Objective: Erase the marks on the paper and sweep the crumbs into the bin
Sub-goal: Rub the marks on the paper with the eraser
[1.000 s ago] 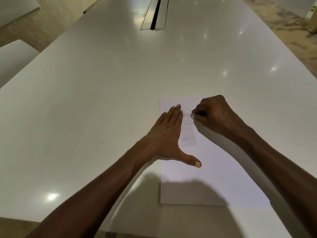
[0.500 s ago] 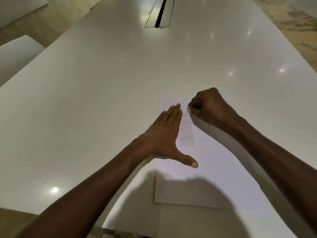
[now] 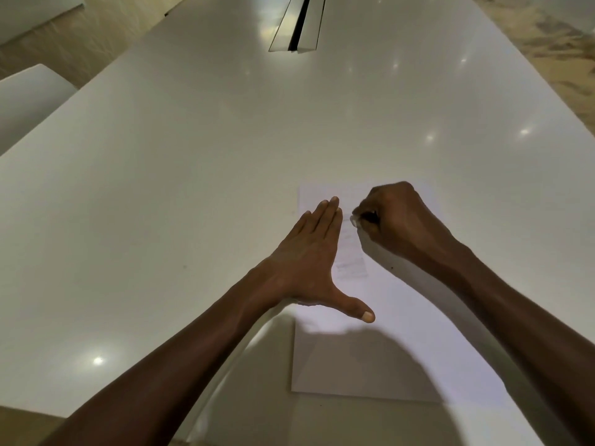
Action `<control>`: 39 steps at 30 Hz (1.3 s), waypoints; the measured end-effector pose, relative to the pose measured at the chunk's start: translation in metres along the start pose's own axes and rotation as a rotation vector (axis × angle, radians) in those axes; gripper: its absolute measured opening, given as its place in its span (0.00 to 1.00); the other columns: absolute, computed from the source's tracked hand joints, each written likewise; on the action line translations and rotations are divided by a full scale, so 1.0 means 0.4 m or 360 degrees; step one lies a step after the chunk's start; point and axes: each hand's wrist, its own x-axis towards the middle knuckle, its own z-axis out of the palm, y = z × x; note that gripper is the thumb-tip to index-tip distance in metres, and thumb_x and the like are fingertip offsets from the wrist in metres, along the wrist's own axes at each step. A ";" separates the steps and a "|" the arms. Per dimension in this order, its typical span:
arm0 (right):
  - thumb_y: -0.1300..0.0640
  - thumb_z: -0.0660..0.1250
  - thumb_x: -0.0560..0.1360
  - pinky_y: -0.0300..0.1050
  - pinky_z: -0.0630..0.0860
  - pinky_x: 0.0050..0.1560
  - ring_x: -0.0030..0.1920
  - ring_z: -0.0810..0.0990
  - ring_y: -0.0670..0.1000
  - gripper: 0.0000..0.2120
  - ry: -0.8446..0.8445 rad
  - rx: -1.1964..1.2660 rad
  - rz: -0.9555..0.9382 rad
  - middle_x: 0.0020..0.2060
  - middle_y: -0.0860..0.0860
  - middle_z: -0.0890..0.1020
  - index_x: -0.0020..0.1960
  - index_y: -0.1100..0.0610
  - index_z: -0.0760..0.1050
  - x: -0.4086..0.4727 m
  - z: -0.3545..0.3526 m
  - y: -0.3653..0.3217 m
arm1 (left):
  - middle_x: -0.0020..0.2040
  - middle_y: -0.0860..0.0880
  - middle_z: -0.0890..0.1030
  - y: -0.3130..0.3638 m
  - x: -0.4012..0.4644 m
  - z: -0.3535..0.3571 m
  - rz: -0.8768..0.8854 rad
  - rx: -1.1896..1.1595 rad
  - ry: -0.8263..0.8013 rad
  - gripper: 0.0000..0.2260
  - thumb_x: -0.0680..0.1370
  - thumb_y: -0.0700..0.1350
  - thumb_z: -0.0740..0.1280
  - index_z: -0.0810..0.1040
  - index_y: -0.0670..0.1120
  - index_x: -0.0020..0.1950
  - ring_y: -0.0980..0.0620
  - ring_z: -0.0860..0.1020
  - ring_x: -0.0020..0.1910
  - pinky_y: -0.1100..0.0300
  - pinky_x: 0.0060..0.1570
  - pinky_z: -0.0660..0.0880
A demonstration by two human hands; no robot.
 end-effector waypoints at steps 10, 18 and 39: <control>0.61 0.65 0.73 0.47 0.76 0.38 0.32 0.79 0.52 0.10 -0.0163 -0.0093 0.0001 0.30 0.56 0.82 0.36 0.60 0.82 -0.041 -0.016 -0.006 | 0.77 0.49 0.26 0.000 0.001 0.002 -0.0008 -0.0001 0.0004 0.71 0.55 0.84 0.62 0.30 0.43 0.78 0.53 0.26 0.75 0.49 0.77 0.37; 0.63 0.68 0.72 0.48 0.79 0.37 0.32 0.81 0.53 0.08 -0.0066 -0.0062 -0.0059 0.31 0.55 0.84 0.37 0.60 0.84 -0.008 -0.002 -0.001 | 0.77 0.49 0.26 0.002 -0.001 -0.001 0.0003 -0.0012 0.0011 0.70 0.56 0.83 0.64 0.30 0.43 0.78 0.53 0.27 0.75 0.50 0.77 0.36; 0.63 0.70 0.72 0.40 0.74 0.40 0.36 0.83 0.55 0.06 0.0004 -0.0055 0.0056 0.36 0.57 0.86 0.41 0.62 0.85 0.051 0.014 -0.004 | 0.78 0.49 0.27 0.005 0.001 0.002 -0.0006 -0.0002 0.0048 0.71 0.56 0.83 0.62 0.30 0.43 0.78 0.53 0.27 0.76 0.50 0.77 0.37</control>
